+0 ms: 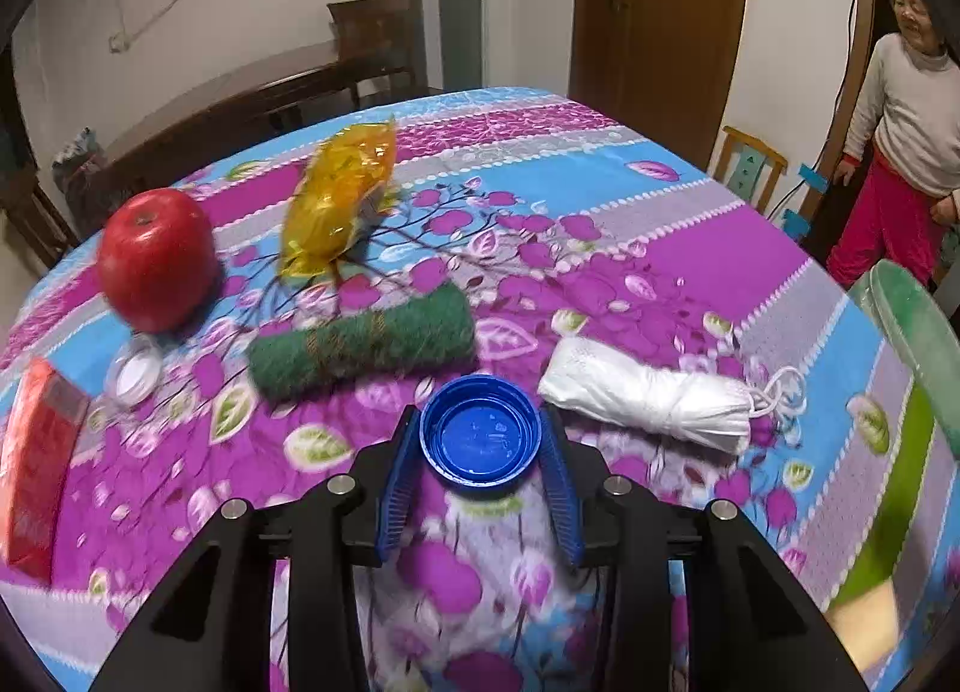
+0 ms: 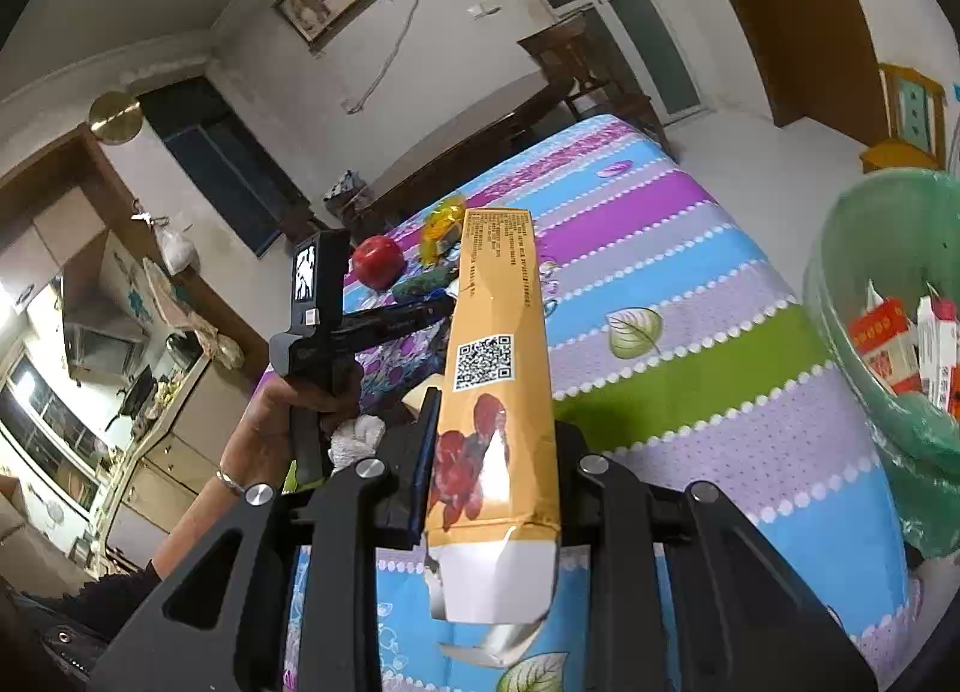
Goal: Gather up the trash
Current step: 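Carry the blue cap and yellow box in both tools over the green bin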
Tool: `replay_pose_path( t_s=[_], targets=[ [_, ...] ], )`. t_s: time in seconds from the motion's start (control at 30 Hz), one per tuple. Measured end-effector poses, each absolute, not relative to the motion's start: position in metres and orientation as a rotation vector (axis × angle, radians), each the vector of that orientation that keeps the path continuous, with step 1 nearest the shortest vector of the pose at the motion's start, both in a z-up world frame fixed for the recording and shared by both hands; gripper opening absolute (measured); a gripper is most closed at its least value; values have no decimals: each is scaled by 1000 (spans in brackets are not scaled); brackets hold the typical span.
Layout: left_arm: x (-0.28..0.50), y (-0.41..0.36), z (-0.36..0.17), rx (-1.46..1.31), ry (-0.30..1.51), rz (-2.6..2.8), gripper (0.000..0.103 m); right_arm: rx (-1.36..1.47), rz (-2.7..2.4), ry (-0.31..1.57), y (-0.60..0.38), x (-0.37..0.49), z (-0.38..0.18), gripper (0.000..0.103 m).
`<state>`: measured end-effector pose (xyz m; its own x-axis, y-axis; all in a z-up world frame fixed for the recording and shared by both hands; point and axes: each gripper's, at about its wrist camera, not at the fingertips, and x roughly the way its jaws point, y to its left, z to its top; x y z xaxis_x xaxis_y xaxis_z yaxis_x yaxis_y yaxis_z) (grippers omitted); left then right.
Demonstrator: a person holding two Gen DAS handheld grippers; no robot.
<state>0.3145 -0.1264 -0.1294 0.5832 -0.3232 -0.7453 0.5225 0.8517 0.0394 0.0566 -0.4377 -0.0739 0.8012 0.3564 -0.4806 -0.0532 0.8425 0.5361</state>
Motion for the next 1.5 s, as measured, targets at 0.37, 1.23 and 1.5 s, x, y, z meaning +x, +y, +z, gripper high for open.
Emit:
replay_pose_path(
  t_s=[0.37,1.23,1.5],
  targets=[
    [182,-73,-25,157,606,-482,41,481,218,515,-426,23,-34,25],
    [82,-435,7,353,569,-925,41,387,-347,588,-648,-49,1,25],
    [87,-493,-26,407,614,-913,41,420,-345,691,-670,-17,-39,25]
  ],
)
